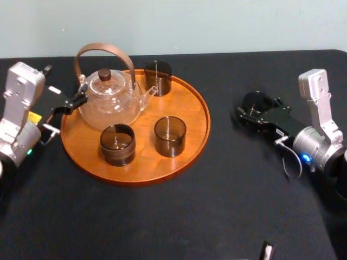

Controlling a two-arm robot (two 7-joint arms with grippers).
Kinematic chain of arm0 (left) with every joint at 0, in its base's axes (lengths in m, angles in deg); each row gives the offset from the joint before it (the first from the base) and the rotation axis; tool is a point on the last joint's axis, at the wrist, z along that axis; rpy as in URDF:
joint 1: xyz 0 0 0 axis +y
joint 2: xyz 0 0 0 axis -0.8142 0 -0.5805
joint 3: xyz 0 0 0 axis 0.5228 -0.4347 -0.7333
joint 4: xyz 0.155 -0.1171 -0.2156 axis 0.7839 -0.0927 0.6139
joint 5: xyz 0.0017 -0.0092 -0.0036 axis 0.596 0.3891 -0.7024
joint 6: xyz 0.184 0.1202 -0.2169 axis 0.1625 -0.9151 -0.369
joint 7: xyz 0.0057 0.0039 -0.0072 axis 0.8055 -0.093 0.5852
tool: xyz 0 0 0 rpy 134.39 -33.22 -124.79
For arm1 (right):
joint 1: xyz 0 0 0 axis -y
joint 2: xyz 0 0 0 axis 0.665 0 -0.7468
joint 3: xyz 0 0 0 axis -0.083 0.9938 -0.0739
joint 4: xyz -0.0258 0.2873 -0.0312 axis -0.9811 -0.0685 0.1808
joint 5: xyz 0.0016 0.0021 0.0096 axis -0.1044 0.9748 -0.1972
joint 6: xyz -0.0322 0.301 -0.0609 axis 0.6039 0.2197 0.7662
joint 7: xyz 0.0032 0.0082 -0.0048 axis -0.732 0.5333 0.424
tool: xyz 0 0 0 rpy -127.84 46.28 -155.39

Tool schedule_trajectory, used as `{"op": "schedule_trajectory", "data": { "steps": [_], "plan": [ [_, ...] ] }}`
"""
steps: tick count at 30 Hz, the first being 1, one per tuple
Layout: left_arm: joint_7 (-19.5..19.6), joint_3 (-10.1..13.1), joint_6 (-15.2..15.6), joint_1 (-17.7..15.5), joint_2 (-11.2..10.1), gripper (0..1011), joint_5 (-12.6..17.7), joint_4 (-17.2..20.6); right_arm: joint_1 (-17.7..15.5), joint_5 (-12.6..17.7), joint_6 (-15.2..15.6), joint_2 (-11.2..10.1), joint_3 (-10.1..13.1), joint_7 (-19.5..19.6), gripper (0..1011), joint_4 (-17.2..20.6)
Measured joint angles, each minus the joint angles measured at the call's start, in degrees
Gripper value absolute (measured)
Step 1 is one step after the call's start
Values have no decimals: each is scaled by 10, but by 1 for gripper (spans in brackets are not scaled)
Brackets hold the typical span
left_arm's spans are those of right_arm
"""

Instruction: Pick up the glass from the table and place it on the tray.

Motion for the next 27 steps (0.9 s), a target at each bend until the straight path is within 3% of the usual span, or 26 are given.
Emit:
{"op": "schedule_trajectory", "data": {
  "steps": [8,14,27],
  "plan": [
    [0,0,0,0,0,1001,0,0,-1,0,0,0,0,0,1003,1],
    [0,0,0,0,0,1001,0,0,-1,0,1,-1,1,0,904,2],
    [0,0,0,0,0,1001,0,0,-2,0,1,-1,1,0,904,3]
  ]
}}
